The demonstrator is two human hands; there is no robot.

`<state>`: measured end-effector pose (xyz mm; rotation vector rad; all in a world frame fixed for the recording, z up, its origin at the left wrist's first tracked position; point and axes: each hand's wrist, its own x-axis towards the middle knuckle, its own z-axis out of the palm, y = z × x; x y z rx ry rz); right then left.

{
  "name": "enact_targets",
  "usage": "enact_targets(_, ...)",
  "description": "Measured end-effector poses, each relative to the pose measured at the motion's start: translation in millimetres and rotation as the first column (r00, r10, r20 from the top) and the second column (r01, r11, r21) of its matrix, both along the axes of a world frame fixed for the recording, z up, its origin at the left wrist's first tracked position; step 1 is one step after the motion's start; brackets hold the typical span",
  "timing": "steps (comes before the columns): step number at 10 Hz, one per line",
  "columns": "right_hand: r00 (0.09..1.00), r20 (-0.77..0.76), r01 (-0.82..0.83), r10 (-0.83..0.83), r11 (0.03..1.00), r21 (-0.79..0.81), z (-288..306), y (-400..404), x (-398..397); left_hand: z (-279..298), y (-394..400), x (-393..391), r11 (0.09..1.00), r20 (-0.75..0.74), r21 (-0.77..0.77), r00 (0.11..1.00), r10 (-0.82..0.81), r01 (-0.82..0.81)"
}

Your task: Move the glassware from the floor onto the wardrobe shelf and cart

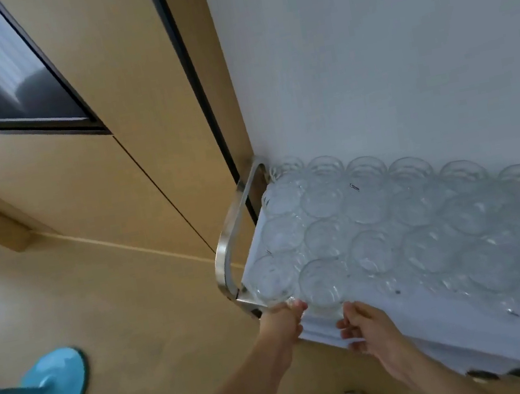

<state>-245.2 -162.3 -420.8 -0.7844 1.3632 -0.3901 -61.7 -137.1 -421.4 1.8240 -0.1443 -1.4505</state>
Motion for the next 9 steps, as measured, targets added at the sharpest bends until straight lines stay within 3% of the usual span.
enact_targets(1,0.993,-0.116,0.007,-0.020,0.993,-0.116,-3,6,5,-7,-3,4,0.982,0.109,0.019,0.976,-0.189,0.188)
enact_targets(2,0.957,-0.287,-0.023,-0.044,0.974,-0.226,-8,11,9,-7,-3,8,0.956,0.128,-0.004,0.948,-0.290,0.293)
enact_targets(3,0.923,-0.379,-0.036,-0.068,0.965,-0.261,-8,15,13,-7,2,14,0.953,0.005,-0.043,0.954,-0.301,0.301)
enact_targets(6,0.892,-0.399,0.075,-0.212,0.940,-0.332,-11,21,22,-7,3,32,0.941,-0.038,-0.067,0.942,-0.334,0.331)
enact_targets(7,0.893,-0.391,0.092,-0.223,0.941,-0.325,-9,27,25,-6,6,33,0.919,0.160,-0.041,0.910,-0.382,0.393)
enact_targets(8,0.891,-0.374,0.140,-0.257,0.940,-0.311,-4,33,24,-6,4,32,0.854,0.373,-0.003,0.793,-0.482,0.520)
enact_targets(9,0.871,-0.390,0.179,-0.298,0.932,-0.314,-2,40,18,11,6,32,0.783,0.479,0.099,0.660,-0.579,0.615)
